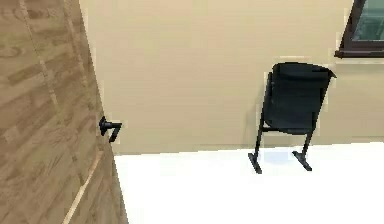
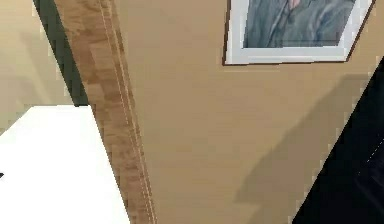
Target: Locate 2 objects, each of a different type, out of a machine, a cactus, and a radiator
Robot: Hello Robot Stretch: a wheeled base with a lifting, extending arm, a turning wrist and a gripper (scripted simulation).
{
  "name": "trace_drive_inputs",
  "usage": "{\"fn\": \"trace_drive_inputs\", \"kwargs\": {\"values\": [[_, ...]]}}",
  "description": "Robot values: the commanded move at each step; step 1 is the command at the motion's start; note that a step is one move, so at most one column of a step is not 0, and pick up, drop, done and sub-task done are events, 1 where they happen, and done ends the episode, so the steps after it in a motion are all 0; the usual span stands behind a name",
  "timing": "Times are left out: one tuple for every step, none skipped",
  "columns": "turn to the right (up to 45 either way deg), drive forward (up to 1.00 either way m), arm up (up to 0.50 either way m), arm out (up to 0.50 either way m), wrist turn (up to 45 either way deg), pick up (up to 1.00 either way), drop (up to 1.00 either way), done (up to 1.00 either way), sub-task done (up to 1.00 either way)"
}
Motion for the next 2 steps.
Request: {"fn": "trace_drive_inputs", "kwargs": {"values": [[0.0,1.0,0.0,0.0,0.0,0.0,0.0,0.0,0.0],[-6.0,0.0,0.0,0.0,0.0,0.0,0.0,0.0,0.0]]}}
